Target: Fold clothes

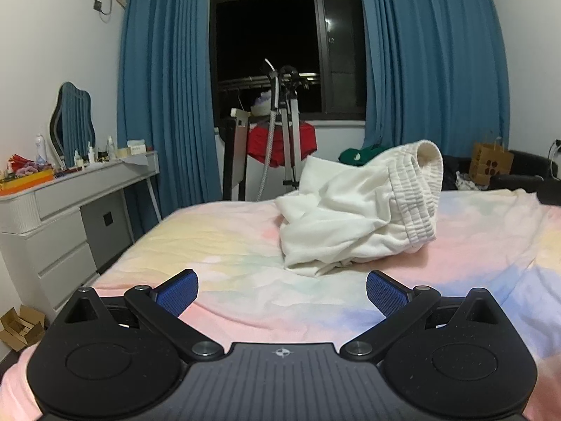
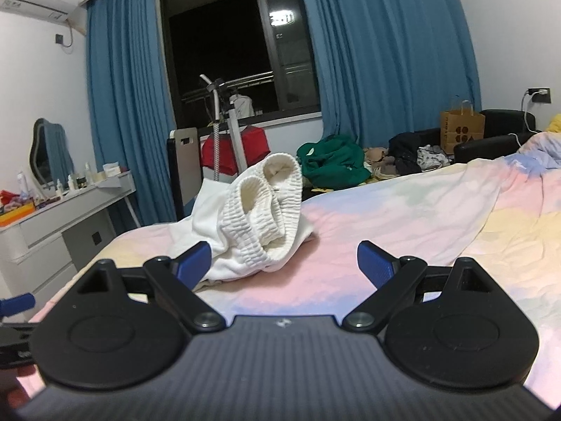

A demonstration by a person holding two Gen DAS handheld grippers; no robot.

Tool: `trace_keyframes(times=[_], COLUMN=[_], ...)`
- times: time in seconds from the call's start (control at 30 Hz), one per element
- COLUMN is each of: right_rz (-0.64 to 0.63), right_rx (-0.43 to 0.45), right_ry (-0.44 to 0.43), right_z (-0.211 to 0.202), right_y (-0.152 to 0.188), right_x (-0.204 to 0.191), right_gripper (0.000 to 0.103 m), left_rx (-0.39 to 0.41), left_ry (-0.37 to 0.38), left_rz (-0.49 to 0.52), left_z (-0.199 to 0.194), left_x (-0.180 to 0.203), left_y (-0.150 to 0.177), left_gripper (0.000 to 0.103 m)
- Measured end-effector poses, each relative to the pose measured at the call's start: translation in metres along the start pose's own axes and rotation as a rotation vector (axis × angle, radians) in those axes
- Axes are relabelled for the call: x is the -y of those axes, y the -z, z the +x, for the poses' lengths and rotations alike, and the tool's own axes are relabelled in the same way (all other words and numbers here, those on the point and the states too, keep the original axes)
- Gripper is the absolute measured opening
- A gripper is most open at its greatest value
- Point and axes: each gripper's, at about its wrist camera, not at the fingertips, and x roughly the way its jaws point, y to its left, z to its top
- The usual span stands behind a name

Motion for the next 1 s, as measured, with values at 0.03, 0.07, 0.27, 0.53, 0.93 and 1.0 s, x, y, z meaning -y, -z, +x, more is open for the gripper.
trace_keyframes(times=[0.03, 0.07, 0.27, 0.53, 0.93, 1.0], right_rz=[0.003, 0.006, 0.047, 0.122, 0.213, 0.223], right_rx=[0.008, 0.017, 0.060, 0.018, -0.040, -0.053], right_ry=[-0.002, -0.003, 0.037, 0.137, 0.210, 0.205], right_z=[-0.001, -0.002, -0.007, 0.005, 0.049, 0.055], right_y=[0.000, 0.001, -0.001, 0.003, 0.020, 0.022], right_x=[0.001, 0.001, 0.013, 0.038, 0.067, 0.069], right_gripper=[0.092, 0.092, 0.092, 0.092, 0.092, 0.092], left_rx=[-0.011, -0.022, -0.051, -0.059, -0.022, -0.034], left_ry=[0.008, 0.017, 0.028, 0.089, 0.041, 0.038], left_rz=[0.003, 0.005, 0.121, 0.154, 0.202, 0.195], left_z=[0.005, 0.010, 0.054, 0.134, 0.231, 0.246], left_x=[0.003, 0.006, 0.037, 0.087, 0.164, 0.162], left_y=[-0.001, -0.003, -0.017, -0.054, -0.108, -0.111], left_gripper=[0.103, 0.103, 0.103, 0.103, 0.092, 0.089])
